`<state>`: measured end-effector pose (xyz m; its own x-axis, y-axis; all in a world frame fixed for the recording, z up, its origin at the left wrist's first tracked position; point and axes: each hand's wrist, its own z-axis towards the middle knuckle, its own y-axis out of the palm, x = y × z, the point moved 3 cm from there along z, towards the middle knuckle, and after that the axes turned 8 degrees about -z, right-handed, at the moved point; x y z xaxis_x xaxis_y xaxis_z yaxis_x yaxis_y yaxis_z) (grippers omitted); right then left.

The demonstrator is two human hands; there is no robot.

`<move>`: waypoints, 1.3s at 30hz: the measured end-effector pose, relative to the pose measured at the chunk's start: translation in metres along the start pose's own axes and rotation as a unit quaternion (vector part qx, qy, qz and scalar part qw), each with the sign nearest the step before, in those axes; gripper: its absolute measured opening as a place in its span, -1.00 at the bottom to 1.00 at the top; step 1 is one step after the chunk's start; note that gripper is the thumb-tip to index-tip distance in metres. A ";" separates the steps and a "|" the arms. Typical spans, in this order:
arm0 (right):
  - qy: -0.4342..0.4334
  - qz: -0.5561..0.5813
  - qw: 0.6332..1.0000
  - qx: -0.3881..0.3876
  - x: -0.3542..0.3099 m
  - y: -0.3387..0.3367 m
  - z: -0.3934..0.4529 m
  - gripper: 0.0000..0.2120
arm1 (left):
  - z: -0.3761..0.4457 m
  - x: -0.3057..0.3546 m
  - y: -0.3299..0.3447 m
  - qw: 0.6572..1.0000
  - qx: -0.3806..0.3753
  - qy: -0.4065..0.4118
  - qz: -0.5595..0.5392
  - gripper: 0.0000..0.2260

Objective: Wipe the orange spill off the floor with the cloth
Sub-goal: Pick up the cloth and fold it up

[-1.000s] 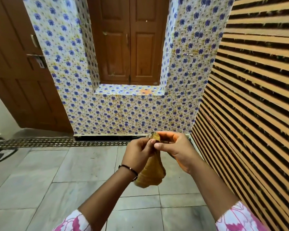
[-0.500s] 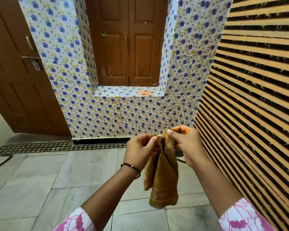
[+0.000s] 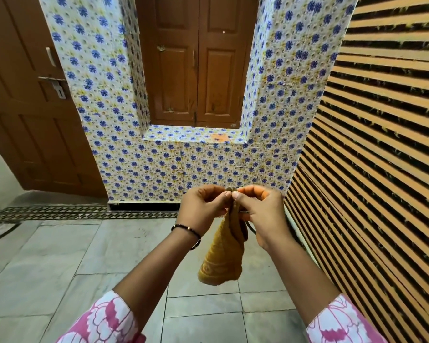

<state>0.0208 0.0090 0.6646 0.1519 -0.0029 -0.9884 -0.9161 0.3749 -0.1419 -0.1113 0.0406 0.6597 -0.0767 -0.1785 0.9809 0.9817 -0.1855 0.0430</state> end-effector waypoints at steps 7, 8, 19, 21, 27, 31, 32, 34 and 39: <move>-0.023 -0.003 0.997 -0.078 -0.005 -0.004 0.000 -0.73 | 0.006 0.004 0.000 0.999 0.008 0.045 0.030 -0.92; -0.035 0.001 0.996 -0.078 -0.007 -0.008 -0.001 -0.74 | 0.006 0.006 0.001 0.998 0.014 0.056 0.038 -0.92; -0.066 -0.367 0.923 -0.100 0.048 -0.046 0.025 -0.92 | 0.009 0.047 -0.012 0.989 0.026 0.141 0.040 -0.93; -0.065 -0.325 0.935 -0.128 0.053 -0.050 0.023 -0.79 | 0.007 0.053 -0.018 0.990 0.029 0.136 0.023 -0.92; -0.118 -0.388 0.892 -0.200 0.060 -0.010 0.011 -0.68 | -0.001 0.060 -0.008 0.990 0.008 0.142 0.023 -0.96; -0.108 -0.377 0.898 -0.197 0.085 0.004 0.002 -0.87 | -0.005 0.063 -0.013 0.986 0.027 0.161 0.042 -0.96; -0.092 -0.348 0.915 -0.181 0.085 0.002 0.003 -0.91 | -0.005 0.063 -0.017 0.985 0.030 0.162 0.048 -0.95; -0.046 -0.284 0.949 -0.128 0.079 -0.011 0.009 -0.89 | -0.006 0.063 -0.028 0.985 0.043 0.160 0.056 -0.93; 0.015 -0.085 0.996 -0.025 0.053 -0.059 0.035 -0.91 | -0.009 0.056 -0.058 0.980 0.089 0.141 0.108 -0.88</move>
<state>0.0956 0.0193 0.6229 0.2951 -0.0900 -0.9512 -0.8960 0.3195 -0.3082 -0.1742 0.0333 0.7101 0.1149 -0.4592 0.8809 0.9934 0.0523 -0.1023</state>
